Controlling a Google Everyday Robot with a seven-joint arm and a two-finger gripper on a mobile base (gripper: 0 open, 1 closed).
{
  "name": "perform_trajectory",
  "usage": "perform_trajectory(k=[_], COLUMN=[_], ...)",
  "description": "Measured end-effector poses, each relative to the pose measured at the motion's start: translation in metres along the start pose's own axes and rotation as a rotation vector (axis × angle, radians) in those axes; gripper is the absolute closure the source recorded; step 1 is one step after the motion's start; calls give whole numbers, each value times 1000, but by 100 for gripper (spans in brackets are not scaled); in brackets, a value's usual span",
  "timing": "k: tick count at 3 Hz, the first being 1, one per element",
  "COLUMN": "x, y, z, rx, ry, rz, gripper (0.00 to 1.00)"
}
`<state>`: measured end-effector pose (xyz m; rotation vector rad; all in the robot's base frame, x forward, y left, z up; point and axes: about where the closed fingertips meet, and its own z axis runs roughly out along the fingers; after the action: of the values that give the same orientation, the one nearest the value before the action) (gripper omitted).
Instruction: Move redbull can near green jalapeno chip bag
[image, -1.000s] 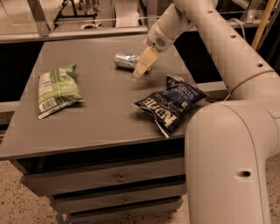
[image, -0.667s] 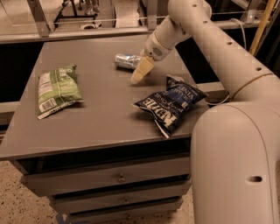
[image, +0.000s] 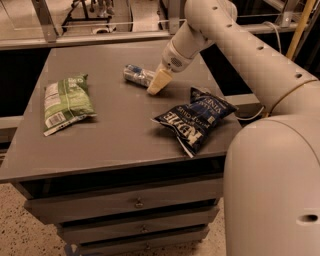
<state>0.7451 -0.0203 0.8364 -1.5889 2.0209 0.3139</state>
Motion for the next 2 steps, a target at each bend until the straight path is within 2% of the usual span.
perform_trajectory(k=[1, 2], x=[-2, -2], y=[0, 0], z=[-2, -2], rx=[0, 0], ry=[0, 0], rz=[0, 0], gripper=[88, 100])
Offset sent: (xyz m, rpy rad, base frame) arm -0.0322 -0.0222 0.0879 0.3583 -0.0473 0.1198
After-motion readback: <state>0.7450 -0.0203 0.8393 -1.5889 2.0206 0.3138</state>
